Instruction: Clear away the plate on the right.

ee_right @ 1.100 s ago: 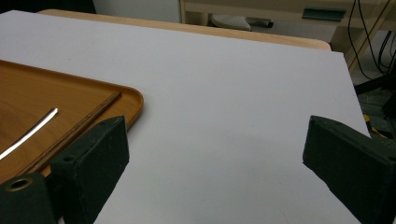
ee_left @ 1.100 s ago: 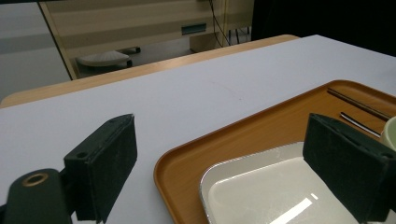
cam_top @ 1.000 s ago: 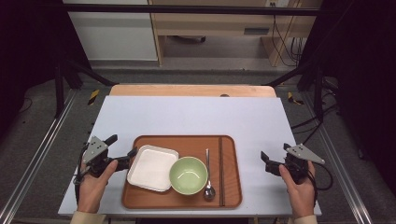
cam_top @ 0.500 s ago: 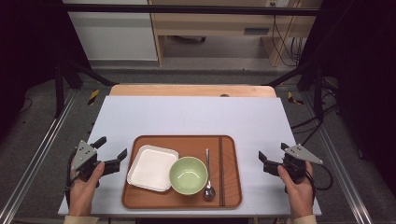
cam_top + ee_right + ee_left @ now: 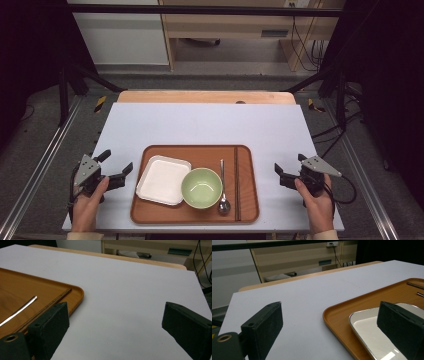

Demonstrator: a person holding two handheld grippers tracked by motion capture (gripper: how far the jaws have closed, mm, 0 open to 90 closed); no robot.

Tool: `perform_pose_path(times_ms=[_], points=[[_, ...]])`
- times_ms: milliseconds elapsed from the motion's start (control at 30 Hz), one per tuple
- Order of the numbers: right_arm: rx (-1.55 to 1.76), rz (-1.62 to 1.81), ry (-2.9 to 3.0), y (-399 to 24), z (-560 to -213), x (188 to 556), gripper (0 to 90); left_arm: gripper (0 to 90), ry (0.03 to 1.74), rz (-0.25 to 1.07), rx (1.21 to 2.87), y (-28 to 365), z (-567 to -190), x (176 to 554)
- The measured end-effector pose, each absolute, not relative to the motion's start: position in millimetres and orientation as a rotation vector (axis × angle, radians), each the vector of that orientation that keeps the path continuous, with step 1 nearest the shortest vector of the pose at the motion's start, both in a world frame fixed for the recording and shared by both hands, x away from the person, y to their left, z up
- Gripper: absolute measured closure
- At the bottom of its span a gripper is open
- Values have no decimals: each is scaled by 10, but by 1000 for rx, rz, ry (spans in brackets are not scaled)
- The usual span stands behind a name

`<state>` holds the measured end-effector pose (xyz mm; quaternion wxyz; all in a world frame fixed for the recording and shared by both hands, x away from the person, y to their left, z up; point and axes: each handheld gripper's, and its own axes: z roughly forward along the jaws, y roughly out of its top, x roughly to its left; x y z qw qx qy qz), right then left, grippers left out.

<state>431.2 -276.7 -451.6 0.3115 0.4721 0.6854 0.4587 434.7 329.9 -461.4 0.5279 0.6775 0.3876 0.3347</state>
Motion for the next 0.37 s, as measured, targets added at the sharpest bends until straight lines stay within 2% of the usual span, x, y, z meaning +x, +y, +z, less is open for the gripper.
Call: perform_pose_path(times_ms=[367], points=[[1200,1181,1864,-2633,-4612,4351,84,45,948,810,1596,3409,-4733,4332]])
